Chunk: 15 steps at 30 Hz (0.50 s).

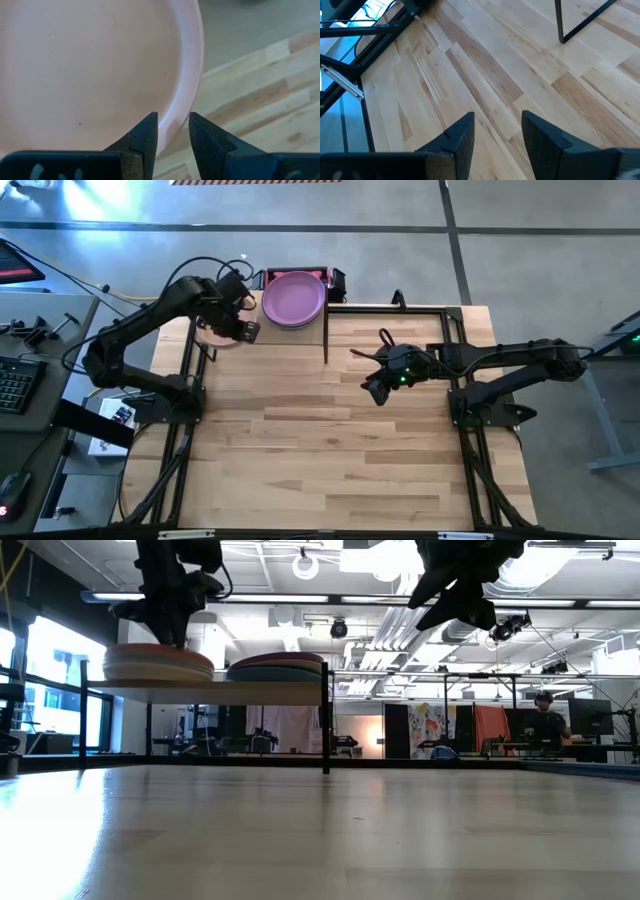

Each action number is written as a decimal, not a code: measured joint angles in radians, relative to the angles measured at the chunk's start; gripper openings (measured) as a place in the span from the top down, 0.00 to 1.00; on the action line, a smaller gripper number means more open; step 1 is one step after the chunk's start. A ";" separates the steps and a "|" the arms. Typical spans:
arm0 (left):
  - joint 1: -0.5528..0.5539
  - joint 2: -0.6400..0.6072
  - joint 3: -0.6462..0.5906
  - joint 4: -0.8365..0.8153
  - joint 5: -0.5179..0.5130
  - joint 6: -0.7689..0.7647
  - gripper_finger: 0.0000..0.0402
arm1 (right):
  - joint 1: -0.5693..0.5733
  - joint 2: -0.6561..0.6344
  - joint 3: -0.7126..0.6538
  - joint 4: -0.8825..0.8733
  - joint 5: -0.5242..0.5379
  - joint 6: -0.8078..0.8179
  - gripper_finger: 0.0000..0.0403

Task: Place and stack plates onto a shelf
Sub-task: Adjust the left stack of plates on the shelf

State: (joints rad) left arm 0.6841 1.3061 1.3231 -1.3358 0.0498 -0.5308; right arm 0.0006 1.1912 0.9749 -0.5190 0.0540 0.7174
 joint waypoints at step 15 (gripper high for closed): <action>0.005 0.060 0.000 0.099 -0.020 0.017 0.75 | 0.000 0.000 0.000 0.000 0.000 0.000 0.64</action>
State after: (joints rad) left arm 0.6888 1.3659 1.3235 -1.2364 0.0301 -0.5137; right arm 0.0006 1.1912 0.9749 -0.5190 0.0536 0.7170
